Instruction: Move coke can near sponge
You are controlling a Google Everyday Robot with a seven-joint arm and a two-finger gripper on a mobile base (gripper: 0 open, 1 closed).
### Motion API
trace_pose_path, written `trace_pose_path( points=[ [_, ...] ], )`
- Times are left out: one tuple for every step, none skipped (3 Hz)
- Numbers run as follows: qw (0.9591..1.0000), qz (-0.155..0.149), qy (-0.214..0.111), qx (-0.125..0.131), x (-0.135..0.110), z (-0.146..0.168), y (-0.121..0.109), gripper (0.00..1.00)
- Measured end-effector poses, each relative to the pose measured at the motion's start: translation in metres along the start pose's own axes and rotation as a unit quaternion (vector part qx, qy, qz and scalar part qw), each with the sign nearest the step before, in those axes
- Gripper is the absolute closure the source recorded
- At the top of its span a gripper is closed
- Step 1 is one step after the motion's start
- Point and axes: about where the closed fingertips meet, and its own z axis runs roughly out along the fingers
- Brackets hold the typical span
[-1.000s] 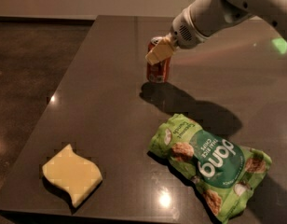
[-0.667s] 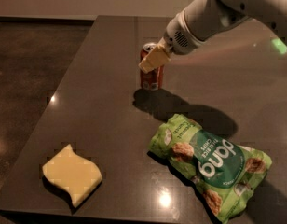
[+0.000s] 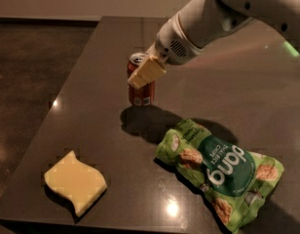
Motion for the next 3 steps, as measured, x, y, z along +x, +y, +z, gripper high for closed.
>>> trace_pose_path(
  points=[
    [0.9986,-0.048,0.004,-0.024,-0.007,0.006,0.031,1.00],
    [0.9943,-0.092,0.009,-0.053,-0.006,0.016,0.058,1.00],
    [0.9885,-0.129,0.007,-0.079,-0.006,0.026,0.081,1.00]
  ],
)
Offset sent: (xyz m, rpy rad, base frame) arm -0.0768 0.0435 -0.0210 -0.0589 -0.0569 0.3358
